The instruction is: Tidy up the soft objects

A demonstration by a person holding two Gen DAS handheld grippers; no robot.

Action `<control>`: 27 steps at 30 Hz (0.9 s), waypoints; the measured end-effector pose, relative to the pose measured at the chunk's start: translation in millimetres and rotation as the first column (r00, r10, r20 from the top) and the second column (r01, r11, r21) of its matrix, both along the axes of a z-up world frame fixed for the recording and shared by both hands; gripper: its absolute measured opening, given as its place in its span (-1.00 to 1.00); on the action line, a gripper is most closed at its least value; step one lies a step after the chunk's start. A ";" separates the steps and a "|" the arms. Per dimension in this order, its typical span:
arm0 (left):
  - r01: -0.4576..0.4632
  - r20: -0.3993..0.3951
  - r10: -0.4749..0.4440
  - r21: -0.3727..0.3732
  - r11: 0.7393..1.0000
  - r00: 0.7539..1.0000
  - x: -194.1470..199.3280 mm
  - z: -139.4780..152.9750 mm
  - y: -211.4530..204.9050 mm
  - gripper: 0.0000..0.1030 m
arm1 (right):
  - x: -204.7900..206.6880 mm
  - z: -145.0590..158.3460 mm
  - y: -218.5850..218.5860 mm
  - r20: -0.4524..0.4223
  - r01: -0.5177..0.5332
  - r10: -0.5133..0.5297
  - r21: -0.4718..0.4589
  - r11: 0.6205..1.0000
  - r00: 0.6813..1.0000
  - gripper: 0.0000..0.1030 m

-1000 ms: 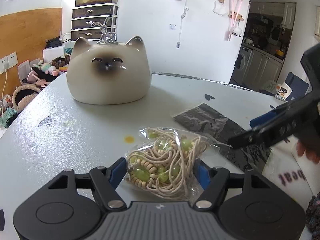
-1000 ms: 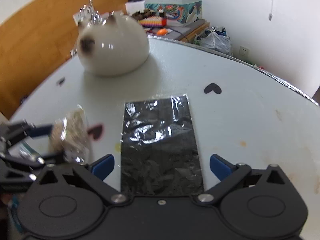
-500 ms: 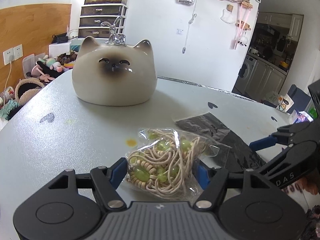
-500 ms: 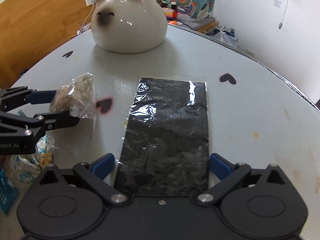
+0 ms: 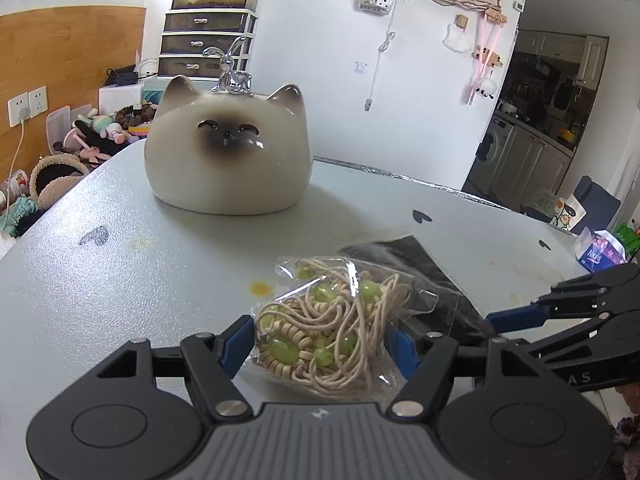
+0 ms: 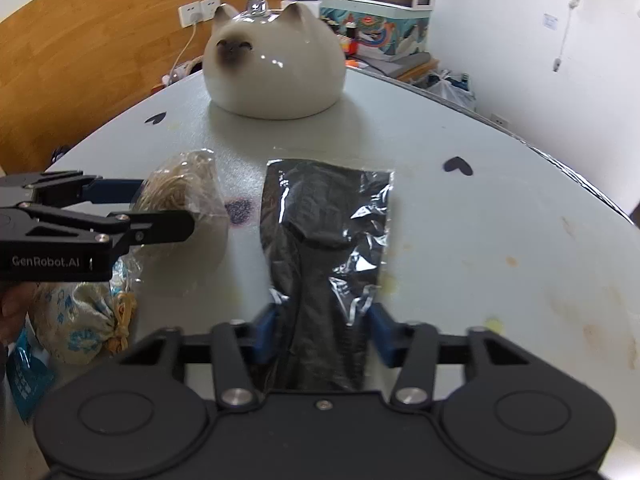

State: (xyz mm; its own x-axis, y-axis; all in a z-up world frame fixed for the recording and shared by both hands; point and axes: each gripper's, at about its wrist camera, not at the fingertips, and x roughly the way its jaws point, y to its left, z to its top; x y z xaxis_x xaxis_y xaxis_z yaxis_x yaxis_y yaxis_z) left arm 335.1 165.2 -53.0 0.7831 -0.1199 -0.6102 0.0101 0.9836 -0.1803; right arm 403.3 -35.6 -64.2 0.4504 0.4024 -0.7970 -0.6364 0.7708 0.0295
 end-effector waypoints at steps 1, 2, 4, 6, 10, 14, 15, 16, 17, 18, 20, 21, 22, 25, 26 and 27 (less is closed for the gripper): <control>0.003 0.000 -0.003 0.000 1.000 1.000 -0.1 0.3 -0.5 0.37 | -0.5 1.1 -0.9 0.000 0.009 -0.009 -0.001 1.000 1.000 -0.16; 0.006 0.001 -0.006 0.001 1.000 1.000 -0.4 0.9 -1.3 0.37 | -1.2 2.2 -1.8 0.000 0.014 -0.014 0.002 1.000 1.000 -0.22; 0.011 0.010 -0.011 0.002 1.000 1.000 -1.7 3.0 -3.0 0.37 | -3.6 4.5 -3.7 0.006 0.028 -0.028 0.011 1.000 1.000 -0.25; 0.018 0.020 -0.018 -0.002 1.000 1.000 -3.0 5.3 -4.3 0.37 | -6.9 6.5 -4.3 0.019 0.035 -0.035 0.013 0.999 0.999 -0.35; 0.020 0.040 -0.020 -0.005 1.000 0.999 -4.9 9.1 -6.0 0.37 | -10.6 13.6 -8.1 0.036 0.061 -0.062 0.034 0.998 0.997 -0.38; 0.014 0.057 -0.013 -0.014 1.000 0.998 -7.4 12.2 -6.4 0.37 | -15.7 20.0 -12.4 0.068 0.083 -0.086 0.037 0.996 0.994 -0.41; 0.013 0.063 -0.012 -0.018 1.000 0.998 -8.1 13.6 -6.4 0.37 | -16.7 22.5 -13.9 0.070 0.088 -0.091 0.042 0.995 0.993 -0.41; 0.013 0.069 -0.011 -0.021 1.000 0.998 -9.0 14.8 -6.5 0.37 | -17.4 24.9 -15.4 0.070 0.090 -0.094 0.048 0.995 0.993 -0.41; 0.012 0.075 -0.010 -0.022 1.000 0.997 -10.0 16.2 -6.9 0.37 | -18.3 28.1 -17.5 0.072 0.094 -0.098 0.055 0.994 0.993 -0.41; 0.012 0.080 -0.010 -0.022 1.000 0.997 -10.7 17.3 -7.7 0.37 | -19.7 31.8 -20.0 0.077 0.101 -0.106 0.063 0.993 0.991 -0.41; 0.013 0.090 -0.011 -0.022 1.000 0.996 -12.6 19.9 -9.1 0.37 | -23.9 40.5 -25.9 0.086 0.108 -0.115 0.077 0.991 0.990 -0.40; 0.014 0.096 -0.011 -0.023 1.000 0.995 -14.2 21.4 -10.3 0.37 | -26.7 45.7 -30.2 0.094 0.114 -0.122 0.085 0.990 0.988 -0.40; 0.016 0.101 -0.013 -0.025 1.000 0.995 -15.8 23.4 -11.8 0.37 | -29.8 50.8 -34.4 0.100 0.120 -0.129 0.090 0.989 0.987 -0.40; 0.045 0.127 -0.040 -0.038 0.998 0.991 -24.3 32.8 -19.0 0.36 | -43.3 68.6 -52.8 0.114 0.143 -0.155 0.107 0.984 0.981 -0.40; 0.059 0.146 -0.054 -0.033 0.998 0.988 -28.2 36.6 -23.0 0.36 | -48.2 74.7 -60.4 0.117 0.151 -0.164 0.112 0.982 0.979 -0.39; 0.068 0.165 -0.063 -0.022 0.997 0.984 -32.0 40.0 -27.6 0.36 | -53.4 81.5 -69.0 0.120 0.160 -0.174 0.118 0.980 0.977 -0.39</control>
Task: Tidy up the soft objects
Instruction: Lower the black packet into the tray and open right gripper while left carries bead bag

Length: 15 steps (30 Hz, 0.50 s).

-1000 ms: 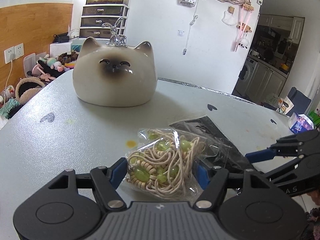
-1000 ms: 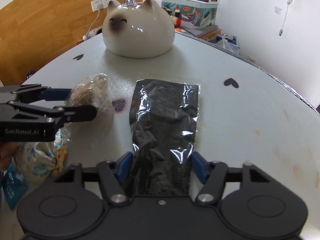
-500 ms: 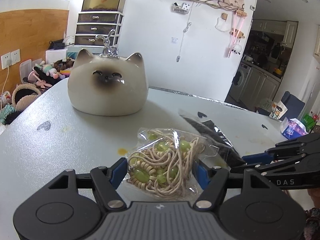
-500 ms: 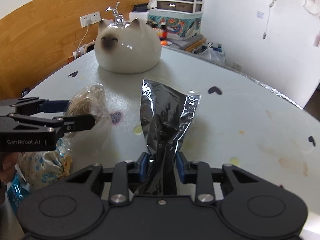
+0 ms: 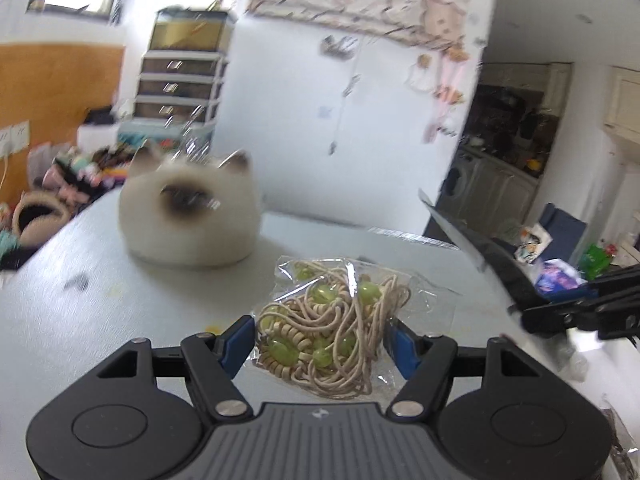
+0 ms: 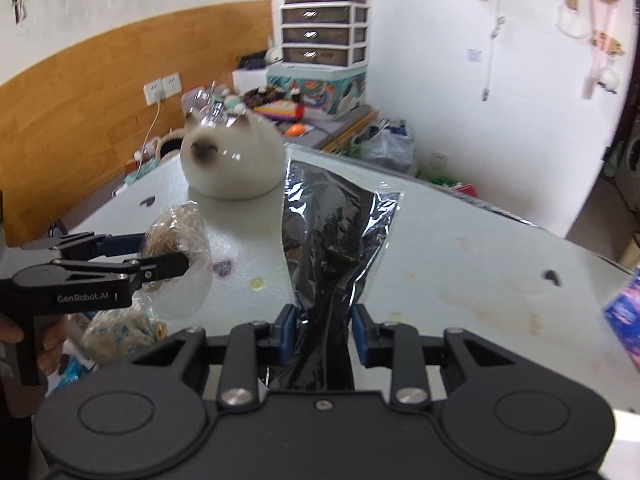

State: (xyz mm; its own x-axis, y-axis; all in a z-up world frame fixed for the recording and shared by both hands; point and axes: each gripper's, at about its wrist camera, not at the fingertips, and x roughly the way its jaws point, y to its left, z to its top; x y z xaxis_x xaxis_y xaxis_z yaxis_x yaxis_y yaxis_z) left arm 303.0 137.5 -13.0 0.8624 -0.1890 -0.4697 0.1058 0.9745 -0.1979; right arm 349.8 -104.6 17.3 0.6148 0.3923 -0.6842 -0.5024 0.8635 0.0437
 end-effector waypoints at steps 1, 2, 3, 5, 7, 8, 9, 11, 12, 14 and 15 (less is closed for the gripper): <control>0.001 0.017 -0.002 0.009 1.000 1.000 -3.4 2.7 -4.7 0.36 | -5.4 6.1 -8.2 0.004 0.010 -0.010 0.003 1.000 1.000 -0.39; 0.001 0.028 -0.002 0.012 1.000 1.000 -6.4 5.0 -9.0 0.36 | -11.9 12.9 -16.9 0.011 0.022 -0.022 0.002 1.000 1.000 -0.38; 0.006 0.035 -0.007 0.014 1.000 0.999 -8.9 7.3 -13.2 0.36 | -18.6 19.7 -25.9 0.028 0.032 -0.032 -0.010 0.999 0.999 -0.37; 0.014 0.049 -0.015 0.020 1.000 0.999 -14.5 12.8 -22.2 0.36 | -33.2 28.8 -42.2 0.066 0.058 -0.056 -0.029 0.998 0.996 -0.37; 0.029 0.066 -0.030 0.025 0.999 0.997 -21.5 19.2 -32.4 0.36 | -43.9 35.0 -62.0 0.064 0.094 -0.093 -0.018 0.995 0.994 -0.37; 0.041 0.072 -0.043 0.025 0.999 0.996 -25.1 22.8 -38.5 0.36 | -48.8 36.7 -72.8 0.062 0.112 -0.111 -0.016 0.994 0.992 -0.37; 0.054 0.078 -0.056 0.023 0.998 0.995 -28.8 26.1 -45.0 0.36 | -54.0 37.2 -82.2 0.062 0.126 -0.124 -0.019 0.992 0.990 -0.36; 0.091 0.087 -0.092 0.023 0.996 0.992 -36.3 32.9 -60.4 0.36 | -62.6 37.1 -101.8 0.064 0.157 -0.155 -0.030 0.987 0.986 -0.36; 0.110 0.091 -0.112 0.023 0.994 0.990 -39.9 35.9 -68.8 0.36 | -67.4 36.6 -111.8 0.061 0.177 -0.175 -0.032 0.984 0.983 -0.36; 0.151 0.093 -0.152 0.023 0.988 0.984 -46.0 40.6 -85.4 0.36 | -77.4 35.1 -135.0 0.053 0.218 -0.216 -0.024 0.976 0.975 -0.34; 0.173 0.094 -0.175 0.022 0.985 0.980 -49.0 42.6 -94.6 0.36 | -83.4 33.3 -146.8 0.053 0.238 -0.236 -0.020 0.971 0.970 -0.33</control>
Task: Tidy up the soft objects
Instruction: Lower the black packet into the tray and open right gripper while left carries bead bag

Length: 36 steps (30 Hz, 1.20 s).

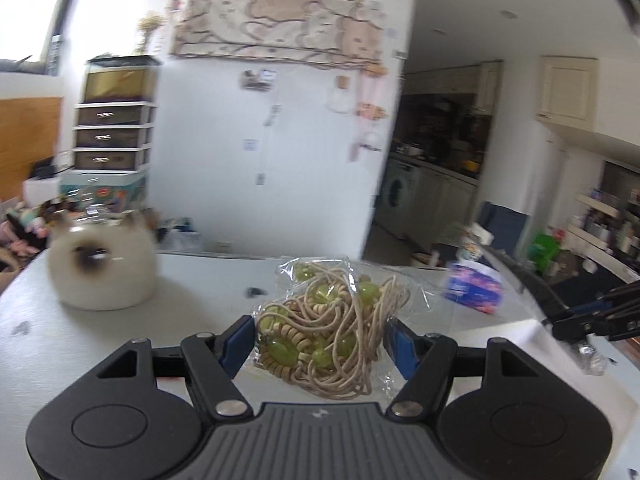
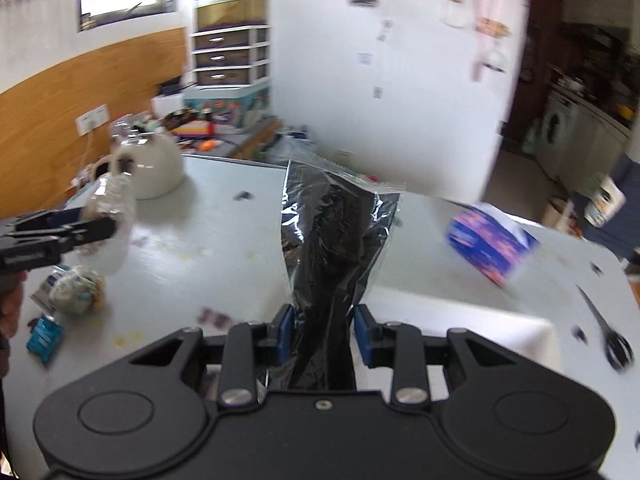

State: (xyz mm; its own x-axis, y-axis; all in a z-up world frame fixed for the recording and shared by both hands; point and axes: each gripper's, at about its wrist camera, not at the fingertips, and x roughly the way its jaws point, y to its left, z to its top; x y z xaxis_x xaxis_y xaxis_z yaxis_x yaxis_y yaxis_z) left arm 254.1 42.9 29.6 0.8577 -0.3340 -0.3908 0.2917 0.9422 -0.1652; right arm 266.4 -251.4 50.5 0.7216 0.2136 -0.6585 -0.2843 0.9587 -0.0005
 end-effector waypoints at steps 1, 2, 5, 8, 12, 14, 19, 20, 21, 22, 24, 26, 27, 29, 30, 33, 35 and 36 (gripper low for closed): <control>0.023 -0.001 -0.023 -0.001 1.000 1.000 -2.6 1.4 -9.7 0.36 | -6.7 -2.7 -13.0 0.002 0.021 -0.021 -0.003 1.000 1.000 -0.33; 0.046 -0.002 -0.046 -0.002 0.999 0.999 -4.8 2.2 -19.3 0.36 | -12.0 -5.8 -23.4 0.000 0.041 -0.041 -0.011 0.999 0.999 -0.33; 0.112 -0.011 -0.112 -0.007 0.994 0.994 -11.3 2.7 -49.6 0.36 | -24.8 -18.1 -55.3 -0.023 0.101 -0.101 -0.024 0.995 0.995 -0.33; 0.174 -0.022 -0.174 -0.004 0.985 0.984 -16.5 0.1 -82.3 0.36 | -33.5 -32.6 -83.5 -0.045 0.151 -0.152 -0.038 0.988 0.987 -0.33; 0.237 -0.033 -0.236 0.007 0.972 0.971 -21.3 -5.4 -122.0 0.36 | -42.5 -52.7 -110.9 -0.064 0.192 -0.195 -0.056 0.980 0.979 -0.33; 0.263 -0.044 -0.262 0.009 0.965 0.964 -21.8 -8.4 -138.9 0.36 | -46.5 -61.4 -124.4 -0.075 0.208 -0.212 -0.063 0.976 0.974 -0.33; 0.311 -0.068 -0.310 0.006 0.950 0.948 -22.3 -14.2 -171.2 0.36 | -50.4 -75.5 -141.4 -0.076 0.225 -0.232 -0.098 0.969 0.970 -0.31; 0.318 -0.076 -0.316 0.003 0.948 0.946 -21.4 -15.7 -176.1 0.36 | -50.5 -77.7 -142.4 -0.074 0.223 -0.231 -0.105 0.969 0.970 -0.30; 0.324 -0.084 -0.323 0.000 0.946 0.943 -20.4 -17.0 -180.8 0.36 | -49.8 -80.0 -143.4 -0.076 0.220 -0.228 -0.104 0.970 0.971 -0.27; 0.330 -0.093 -0.329 0.000 0.944 0.940 -20.3 -18.7 -185.3 0.36 | -48.6 -82.5 -143.8 -0.082 0.214 -0.222 -0.099 0.972 0.972 -0.24; 0.339 -0.109 -0.337 0.001 0.941 0.935 -19.8 -23.9 -192.8 0.36 | -47.7 -88.8 -143.9 -0.100 0.205 -0.215 -0.107 0.973 0.971 -0.02; 0.343 -0.130 -0.339 0.006 0.939 0.932 -18.4 -29.5 -198.6 0.36 | -47.9 -94.3 -141.8 -0.119 0.193 -0.210 -0.138 0.971 0.970 0.28; 0.345 -0.139 -0.341 0.007 0.939 0.930 -17.1 -32.3 -201.2 0.36 | -48.2 -96.0 -142.9 -0.120 0.191 -0.209 -0.146 0.971 0.971 0.43; 0.347 -0.154 -0.342 0.006 0.938 0.927 -14.8 -35.8 -204.5 0.36 | -53.4 -95.5 -145.3 -0.122 0.184 -0.201 -0.139 0.973 0.972 0.53; 0.347 -0.161 -0.342 0.005 0.938 0.926 -13.7 -37.6 -205.9 0.36 | -55.8 -93.5 -147.8 -0.121 0.180 -0.196 -0.126 0.975 0.973 0.60; 0.350 -0.181 -0.346 -0.007 0.937 0.921 -10.7 -41.4 -211.5 0.36 | -63.8 -86.0 -156.7 -0.125 0.173 -0.179 -0.059 0.983 0.976 0.62; 0.354 -0.190 -0.350 -0.011 0.935 0.917 -10.3 -43.5 -215.9 0.36 | -67.5 -82.2 -162.4 -0.127 0.181 -0.182 -0.017 0.983 0.975 0.64; 0.356 -0.193 -0.351 -0.011 0.934 0.916 -10.3 -44.3 -217.7 0.36 | -69.0 -81.1 -165.6 -0.129 0.187 -0.185 0.004 0.982 0.974 0.64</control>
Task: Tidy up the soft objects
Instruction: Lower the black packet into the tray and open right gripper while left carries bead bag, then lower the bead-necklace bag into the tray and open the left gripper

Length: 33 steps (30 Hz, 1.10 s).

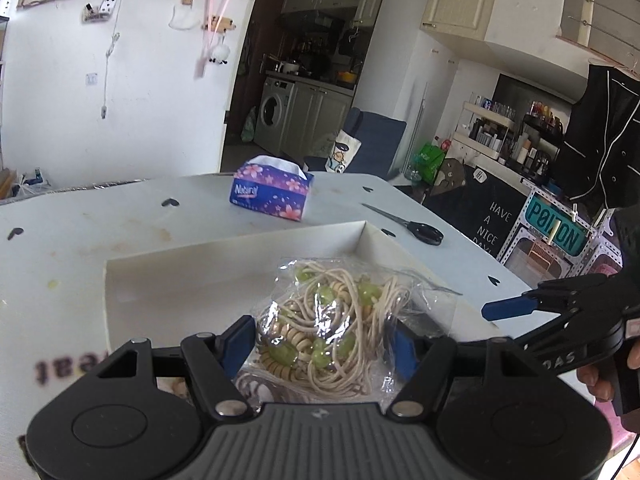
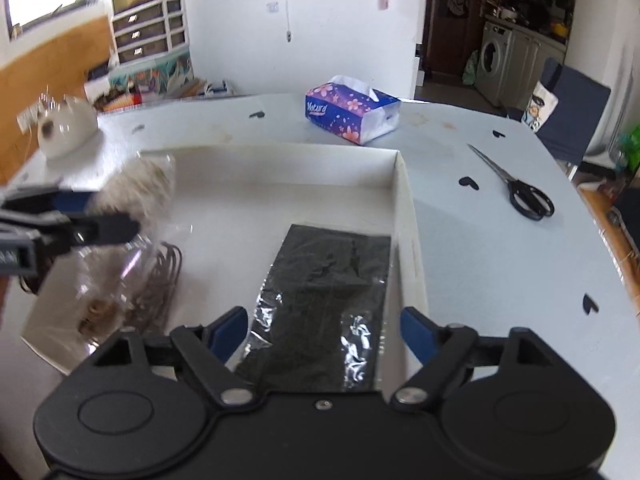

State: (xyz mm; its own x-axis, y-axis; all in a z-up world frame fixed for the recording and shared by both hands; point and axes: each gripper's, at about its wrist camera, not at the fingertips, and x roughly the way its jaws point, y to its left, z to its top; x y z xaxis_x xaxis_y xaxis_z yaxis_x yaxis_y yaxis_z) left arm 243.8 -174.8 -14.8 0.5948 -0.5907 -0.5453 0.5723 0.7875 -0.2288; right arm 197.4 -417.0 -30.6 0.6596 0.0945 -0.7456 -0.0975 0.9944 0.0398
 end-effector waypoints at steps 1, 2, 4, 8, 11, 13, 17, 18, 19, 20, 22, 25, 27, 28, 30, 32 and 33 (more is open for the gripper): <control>0.001 -0.003 -0.001 0.001 1.000 1.000 0.3 -0.9 -1.9 0.36 | -1.0 0.9 -2.8 0.003 0.009 -0.009 0.014 1.000 1.000 0.63; 0.002 -0.007 -0.002 0.001 1.000 1.000 1.2 -1.3 -3.7 0.36 | -2.8 1.8 -5.2 0.010 0.021 -0.021 0.020 1.000 1.000 0.59; 0.004 -0.016 -0.004 0.003 1.000 1.000 2.2 -2.3 -6.6 0.36 | -5.7 2.0 -7.0 0.019 0.017 -0.017 0.010 1.000 1.000 0.53; -0.004 -0.050 0.004 -0.001 1.000 0.999 12.1 -0.2 -13.9 0.36 | -11.2 -3.2 -3.5 0.012 -0.014 0.014 -0.014 1.000 1.000 0.53; -0.038 -0.088 0.037 -0.014 0.999 0.995 27.6 4.6 -20.7 0.36 | -15.7 -6.3 -1.0 0.019 -0.027 0.027 -0.013 1.000 0.999 0.53; -0.081 -0.104 0.080 -0.008 0.997 0.991 39.1 7.6 -22.3 0.36 | -18.1 -6.5 0.6 0.022 -0.031 0.031 0.006 1.000 0.999 0.53; -0.171 -0.102 0.174 0.035 0.985 0.980 60.6 10.5 -14.5 0.36 | -23.4 -5.8 2.3 0.033 -0.022 0.021 0.027 0.999 0.999 0.54; -0.190 -0.093 0.195 0.063 0.980 0.976 65.9 10.0 -12.2 0.36 | -24.5 -5.7 2.7 0.035 -0.027 0.026 0.028 0.999 0.999 0.54; -0.206 -0.086 0.214 0.095 0.974 0.973 71.6 8.7 -9.9 0.36 | -25.2 -5.9 3.6 0.035 -0.035 0.034 0.029 0.999 0.999 0.54; -0.220 -0.082 0.232 0.128 0.967 0.969 77.1 6.0 -7.2 0.36 | -26.0 -6.0 4.0 0.036 -0.036 0.035 0.029 0.999 0.999 0.54; -0.253 -0.088 0.271 0.176 0.951 0.959 87.2 -0.6 -1.2 0.36 | -26.1 -6.7 4.5 0.034 -0.036 0.035 0.026 0.999 0.999 0.54; -0.297 -0.108 0.324 0.208 0.932 0.940 100.1 -11.7 7.6 0.36 | -25.2 -7.2 5.1 0.036 -0.039 0.038 0.024 0.999 0.999 0.54; -0.304 -0.142 0.333 0.195 0.933 0.932 105.4 -18.8 8.9 0.38 | -23.0 -8.2 5.0 0.035 -0.035 0.035 0.020 0.999 0.999 0.54; -0.317 -0.142 0.346 0.192 0.929 0.927 106.3 -21.7 8.8 0.40 | -22.1 -8.8 4.9 0.031 -0.031 0.031 0.020 0.999 0.999 0.54; -0.318 -0.130 0.347 0.199 0.927 0.929 106.1 -28.5 7.0 0.48 | -20.5 -9.3 6.0 0.027 -0.028 0.028 0.019 0.999 0.999 0.54; -0.277 -0.118 0.305 0.212 0.937 0.945 103.0 -31.7 5.4 0.56 | -20.0 -9.3 6.7 0.025 -0.027 0.026 0.019 0.999 0.999 0.54; -0.258 -0.115 0.288 0.222 0.940 0.951 101.4 -31.8 2.8 0.63 | -20.4 -9.0 7.2 0.024 -0.025 0.025 0.019 1.000 0.999 0.54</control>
